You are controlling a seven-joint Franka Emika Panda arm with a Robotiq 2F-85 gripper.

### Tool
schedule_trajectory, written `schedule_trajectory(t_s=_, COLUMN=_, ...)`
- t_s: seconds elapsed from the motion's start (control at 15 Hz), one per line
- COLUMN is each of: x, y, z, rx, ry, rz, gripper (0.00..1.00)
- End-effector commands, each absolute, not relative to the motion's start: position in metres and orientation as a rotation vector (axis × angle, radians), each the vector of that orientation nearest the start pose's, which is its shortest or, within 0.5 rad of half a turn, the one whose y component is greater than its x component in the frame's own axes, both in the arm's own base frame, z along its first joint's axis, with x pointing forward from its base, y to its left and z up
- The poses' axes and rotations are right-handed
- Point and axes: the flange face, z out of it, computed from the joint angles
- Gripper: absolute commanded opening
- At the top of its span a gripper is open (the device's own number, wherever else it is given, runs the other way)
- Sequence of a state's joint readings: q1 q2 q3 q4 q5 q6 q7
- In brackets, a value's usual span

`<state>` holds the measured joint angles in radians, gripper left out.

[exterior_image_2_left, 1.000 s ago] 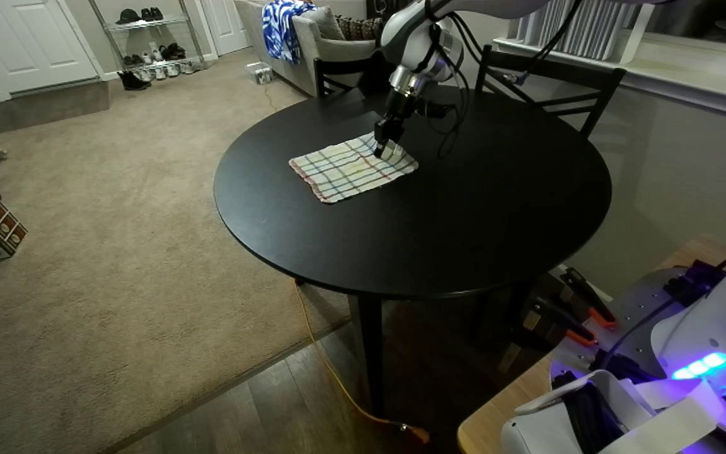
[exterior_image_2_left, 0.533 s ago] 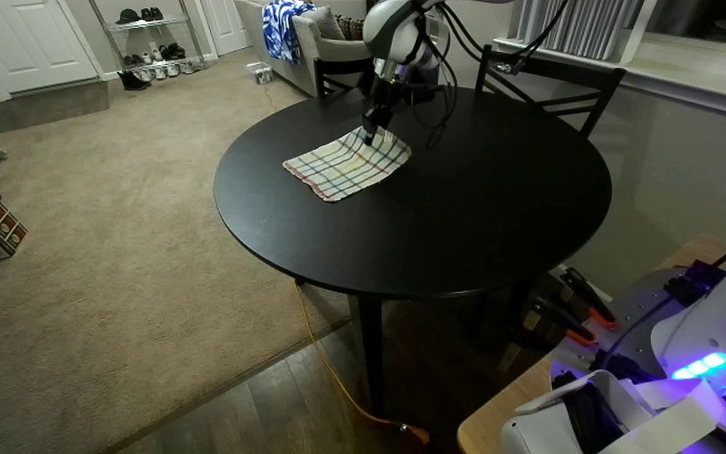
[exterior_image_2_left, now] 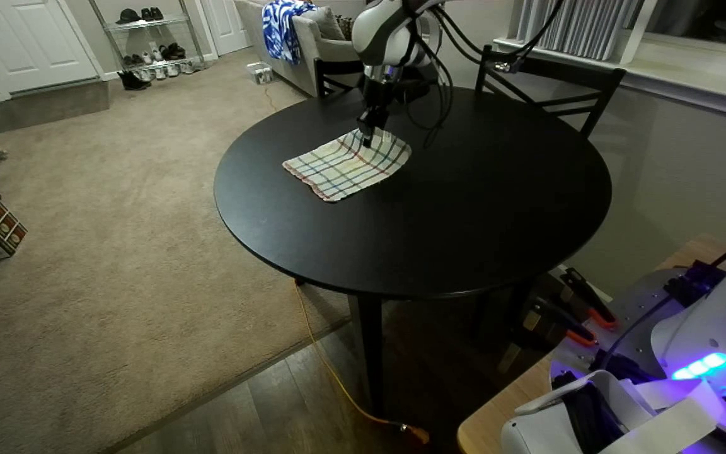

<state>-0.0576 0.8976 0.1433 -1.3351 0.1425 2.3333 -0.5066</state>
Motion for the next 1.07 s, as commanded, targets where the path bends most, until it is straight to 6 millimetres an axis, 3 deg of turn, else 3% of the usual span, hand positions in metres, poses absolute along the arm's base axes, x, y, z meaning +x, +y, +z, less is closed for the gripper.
schedule_trajectory(t_s=0.0, x=0.741, y=0.056, z=0.201, rx=-2.968, ry=-0.659, rz=-0.162, gripper=0.02)
schedule_trajectory(t_s=0.53, x=0.736, y=0.111, z=0.208, rx=-3.087, ry=-0.813, rz=-0.136, gripper=0.02)
schedule_trajectory(t_s=1.0, x=0.732, y=0.143, z=0.222, rx=-3.122, ry=-0.931, rz=-0.173, gripper=0.02)
